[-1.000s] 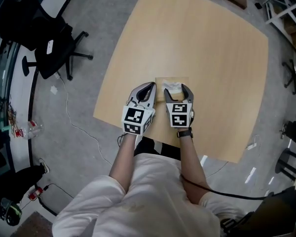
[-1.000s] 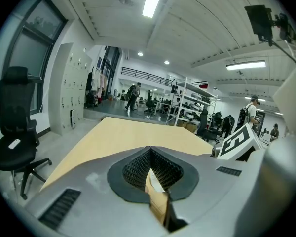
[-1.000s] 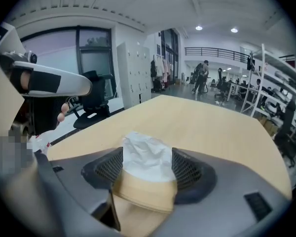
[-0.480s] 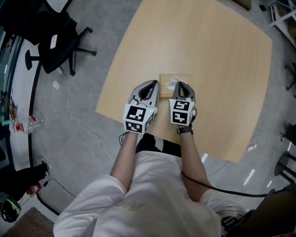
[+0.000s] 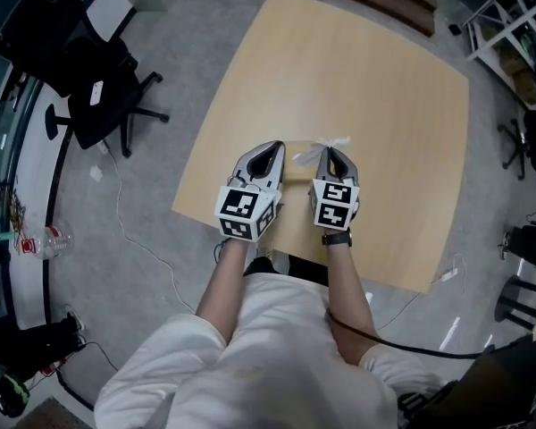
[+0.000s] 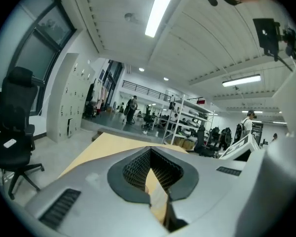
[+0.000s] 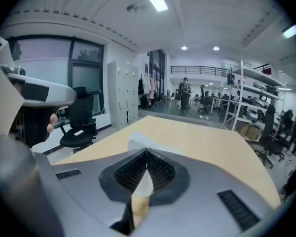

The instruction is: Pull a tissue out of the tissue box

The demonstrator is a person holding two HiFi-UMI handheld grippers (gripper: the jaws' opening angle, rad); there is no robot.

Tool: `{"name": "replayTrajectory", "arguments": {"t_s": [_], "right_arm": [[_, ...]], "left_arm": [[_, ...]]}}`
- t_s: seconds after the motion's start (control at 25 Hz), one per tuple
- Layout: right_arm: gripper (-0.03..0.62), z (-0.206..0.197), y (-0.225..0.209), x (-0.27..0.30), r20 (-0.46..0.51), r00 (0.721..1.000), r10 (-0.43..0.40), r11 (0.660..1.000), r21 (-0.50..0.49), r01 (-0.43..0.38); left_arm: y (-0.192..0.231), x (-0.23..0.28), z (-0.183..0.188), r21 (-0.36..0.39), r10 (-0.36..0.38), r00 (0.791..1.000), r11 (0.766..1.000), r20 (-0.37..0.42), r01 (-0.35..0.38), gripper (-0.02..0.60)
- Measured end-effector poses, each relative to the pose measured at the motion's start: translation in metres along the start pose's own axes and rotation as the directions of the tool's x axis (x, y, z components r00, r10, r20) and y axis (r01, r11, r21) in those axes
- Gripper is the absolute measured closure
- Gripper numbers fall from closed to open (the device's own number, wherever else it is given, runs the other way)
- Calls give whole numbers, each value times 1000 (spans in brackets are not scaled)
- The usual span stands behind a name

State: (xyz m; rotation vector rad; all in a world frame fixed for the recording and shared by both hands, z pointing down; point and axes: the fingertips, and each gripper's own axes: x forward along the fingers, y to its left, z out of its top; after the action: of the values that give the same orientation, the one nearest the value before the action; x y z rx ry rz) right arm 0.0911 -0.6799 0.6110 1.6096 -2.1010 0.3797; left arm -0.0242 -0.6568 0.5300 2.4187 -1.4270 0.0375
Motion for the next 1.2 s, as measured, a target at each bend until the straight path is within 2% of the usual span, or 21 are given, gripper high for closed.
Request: {"name": "replayTrajectory", "arguments": {"t_s": [0.2, 0.4, 0.6, 0.8, 1.0, 1.2], "right_arm": [[589, 28, 1, -35, 89, 996, -16, 1000, 0, 16], [589, 67, -6, -73, 210, 977, -44, 999, 11, 43], [589, 110, -15, -113, 339, 937, -86, 996, 39, 77], [589, 151, -16, -154, 446, 892, -78, 997, 29, 73], [589, 173, -21, -184, 501, 856, -125, 990, 11, 138], [589, 185, -23, -198, 534, 836, -128, 991, 30, 133]], "left_arm": [[-17, -15, 55, 38, -34, 993, 999, 116, 30, 592], [-34, -27, 73, 75, -62, 987, 996, 150, 51, 592], [-47, -38, 97, 132, -82, 979, 990, 189, 57, 592], [-59, -52, 126, 163, -86, 962, 986, 260, 44, 592], [-71, -58, 143, 219, -96, 953, 975, 286, 32, 592], [-81, -62, 154, 247, -116, 946, 968, 301, 40, 592]]}}
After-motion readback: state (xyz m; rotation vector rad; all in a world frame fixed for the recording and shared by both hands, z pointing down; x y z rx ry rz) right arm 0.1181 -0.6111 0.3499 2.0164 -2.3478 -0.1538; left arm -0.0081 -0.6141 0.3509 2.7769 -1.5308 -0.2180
